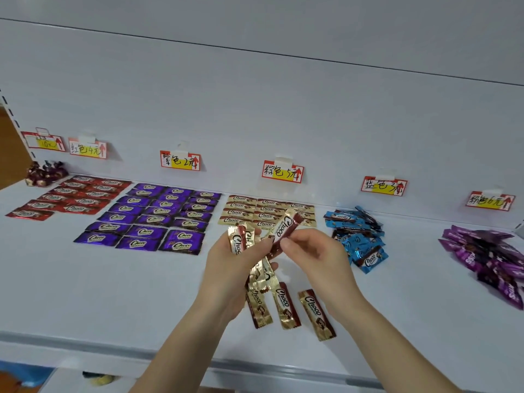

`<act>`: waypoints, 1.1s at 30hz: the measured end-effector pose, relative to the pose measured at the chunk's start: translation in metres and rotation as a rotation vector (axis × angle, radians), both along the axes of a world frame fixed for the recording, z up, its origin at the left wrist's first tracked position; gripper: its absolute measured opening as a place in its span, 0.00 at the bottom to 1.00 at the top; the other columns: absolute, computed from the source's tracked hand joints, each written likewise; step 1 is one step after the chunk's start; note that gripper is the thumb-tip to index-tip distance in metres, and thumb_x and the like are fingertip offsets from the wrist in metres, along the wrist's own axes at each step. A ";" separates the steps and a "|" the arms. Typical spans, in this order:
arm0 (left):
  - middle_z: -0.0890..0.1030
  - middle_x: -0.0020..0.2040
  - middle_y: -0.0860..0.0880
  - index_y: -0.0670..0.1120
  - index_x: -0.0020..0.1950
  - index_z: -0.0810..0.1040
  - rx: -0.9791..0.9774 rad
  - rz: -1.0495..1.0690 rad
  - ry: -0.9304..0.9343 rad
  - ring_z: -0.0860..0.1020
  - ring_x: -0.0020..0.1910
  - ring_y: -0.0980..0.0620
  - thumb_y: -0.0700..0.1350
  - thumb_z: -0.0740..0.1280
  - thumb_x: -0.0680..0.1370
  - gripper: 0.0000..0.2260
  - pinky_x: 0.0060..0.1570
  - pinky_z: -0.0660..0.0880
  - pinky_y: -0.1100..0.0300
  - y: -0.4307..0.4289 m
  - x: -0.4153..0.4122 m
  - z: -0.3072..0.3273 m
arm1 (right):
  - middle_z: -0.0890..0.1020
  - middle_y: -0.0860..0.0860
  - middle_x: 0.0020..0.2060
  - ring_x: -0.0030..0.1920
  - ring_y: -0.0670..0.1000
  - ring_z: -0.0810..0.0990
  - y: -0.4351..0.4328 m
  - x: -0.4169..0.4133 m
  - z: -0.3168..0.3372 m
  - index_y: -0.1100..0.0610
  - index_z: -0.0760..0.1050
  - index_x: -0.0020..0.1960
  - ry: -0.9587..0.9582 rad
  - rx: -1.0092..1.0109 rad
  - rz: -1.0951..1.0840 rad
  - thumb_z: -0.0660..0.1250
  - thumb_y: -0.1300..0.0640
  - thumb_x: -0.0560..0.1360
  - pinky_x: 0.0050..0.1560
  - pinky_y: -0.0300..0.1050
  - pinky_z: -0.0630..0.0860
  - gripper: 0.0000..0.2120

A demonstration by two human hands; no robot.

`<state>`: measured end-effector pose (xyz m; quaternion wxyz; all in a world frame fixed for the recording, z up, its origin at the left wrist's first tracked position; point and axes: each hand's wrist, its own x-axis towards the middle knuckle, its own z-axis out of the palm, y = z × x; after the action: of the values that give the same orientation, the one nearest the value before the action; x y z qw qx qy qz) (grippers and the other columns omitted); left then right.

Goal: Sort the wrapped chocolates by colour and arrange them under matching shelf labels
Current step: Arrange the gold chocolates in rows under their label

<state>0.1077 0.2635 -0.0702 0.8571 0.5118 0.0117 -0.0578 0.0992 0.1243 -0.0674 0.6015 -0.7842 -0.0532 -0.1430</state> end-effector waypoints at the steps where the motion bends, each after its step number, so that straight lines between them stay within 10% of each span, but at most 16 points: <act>1: 0.85 0.44 0.43 0.42 0.50 0.78 0.024 -0.015 -0.017 0.84 0.42 0.45 0.33 0.69 0.73 0.08 0.35 0.81 0.56 -0.001 0.001 0.000 | 0.82 0.42 0.36 0.39 0.38 0.79 0.000 0.002 0.000 0.52 0.80 0.43 0.031 0.050 -0.002 0.69 0.59 0.72 0.41 0.29 0.74 0.03; 8: 0.84 0.41 0.42 0.40 0.54 0.76 0.091 -0.005 0.062 0.84 0.41 0.47 0.36 0.69 0.74 0.10 0.38 0.82 0.55 -0.002 0.008 -0.006 | 0.84 0.50 0.41 0.41 0.47 0.83 -0.025 0.027 -0.001 0.57 0.75 0.46 0.221 0.301 -0.023 0.63 0.62 0.76 0.36 0.35 0.77 0.03; 18: 0.83 0.33 0.46 0.43 0.51 0.77 0.078 -0.013 0.243 0.82 0.32 0.51 0.50 0.67 0.76 0.11 0.32 0.80 0.57 -0.001 0.034 -0.008 | 0.79 0.53 0.50 0.44 0.49 0.73 -0.092 0.106 -0.012 0.56 0.75 0.56 0.245 -0.827 -0.141 0.57 0.60 0.79 0.42 0.40 0.66 0.10; 33: 0.84 0.37 0.43 0.41 0.51 0.76 -0.075 0.085 0.246 0.84 0.36 0.50 0.39 0.60 0.80 0.06 0.31 0.80 0.57 0.003 0.040 -0.018 | 0.76 0.54 0.52 0.53 0.56 0.72 -0.059 0.078 -0.041 0.55 0.75 0.59 0.038 -1.113 -0.079 0.55 0.51 0.79 0.48 0.49 0.72 0.15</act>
<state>0.1479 0.2666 -0.0884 0.8694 0.4675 0.1361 -0.0840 0.1776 0.0655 -0.1081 0.0917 -0.9873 -0.0803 -0.1015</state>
